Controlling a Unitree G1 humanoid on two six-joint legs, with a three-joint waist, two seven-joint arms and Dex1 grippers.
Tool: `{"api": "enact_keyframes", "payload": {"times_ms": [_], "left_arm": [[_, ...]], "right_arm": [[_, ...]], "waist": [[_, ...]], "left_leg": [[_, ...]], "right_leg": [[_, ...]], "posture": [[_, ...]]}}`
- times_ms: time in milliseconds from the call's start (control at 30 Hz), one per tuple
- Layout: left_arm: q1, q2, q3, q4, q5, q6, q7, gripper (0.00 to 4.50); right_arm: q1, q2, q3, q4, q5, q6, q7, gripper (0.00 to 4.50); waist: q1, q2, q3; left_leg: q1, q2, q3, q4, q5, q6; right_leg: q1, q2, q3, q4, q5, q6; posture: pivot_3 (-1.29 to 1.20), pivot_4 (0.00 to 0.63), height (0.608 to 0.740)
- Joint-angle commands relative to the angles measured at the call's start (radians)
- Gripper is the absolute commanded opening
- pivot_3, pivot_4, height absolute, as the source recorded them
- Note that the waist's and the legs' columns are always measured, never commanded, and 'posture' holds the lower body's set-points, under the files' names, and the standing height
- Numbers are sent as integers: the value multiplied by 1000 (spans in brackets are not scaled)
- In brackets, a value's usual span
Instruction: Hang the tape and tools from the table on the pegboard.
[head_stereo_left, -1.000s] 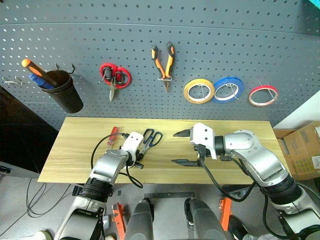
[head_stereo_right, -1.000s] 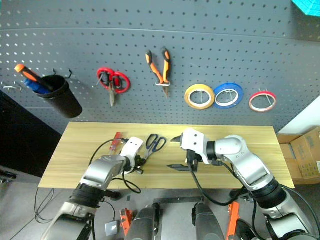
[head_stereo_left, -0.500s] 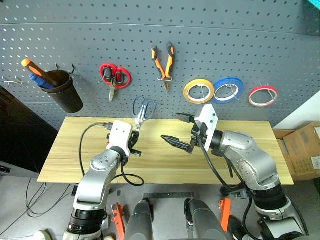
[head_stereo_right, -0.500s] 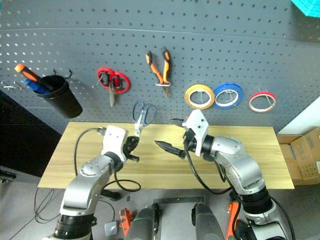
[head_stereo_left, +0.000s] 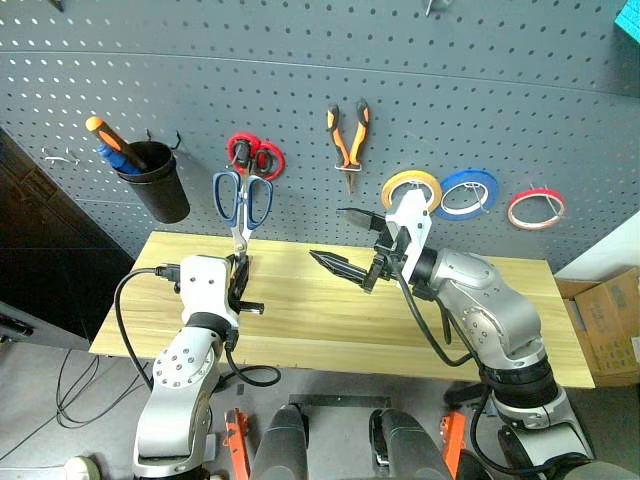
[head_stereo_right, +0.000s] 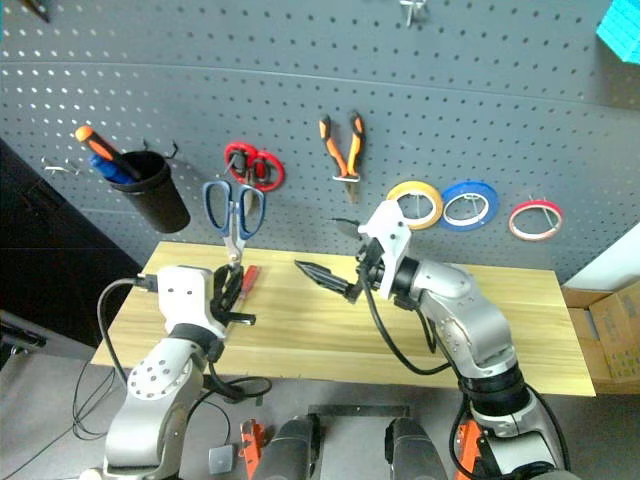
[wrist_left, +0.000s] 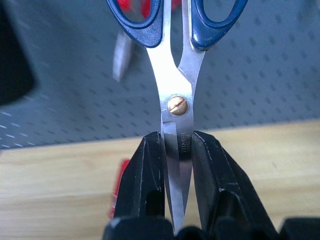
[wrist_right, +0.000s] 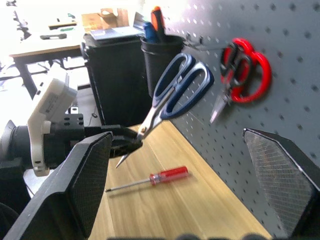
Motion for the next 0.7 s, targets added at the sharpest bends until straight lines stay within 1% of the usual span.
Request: {"api": "enact_keyframes", "payload": {"times_ms": [33,300,700], "left_arm": [[-17,-7,5,-39,11,-54,16,479],[-42,-23,-3,12,16,-100,33,479],[-173,-7,11,166,8,-152,19,479]], "right_arm": [[-26,7,9,0,-6,-53,10,4500],[-47,12,13,34,-23,-91,7,4500],[-49,2,5,31,-50,-107,-15,4500]], "waist": [[0,-1,-9],[-1,-2,-33],[-2,-1,-72]], "left_leg": [[0,0,0,0,0,0],[2,0,0,0,0,0],[5,1,1,1,0,0]], "right_leg": [[0,0,0,0,0,0],[1,1,0,1,1,-1],[4,2,1,2,1,0]], "posture": [[163,90,740],[148,70,740],[107,46,740]]}}
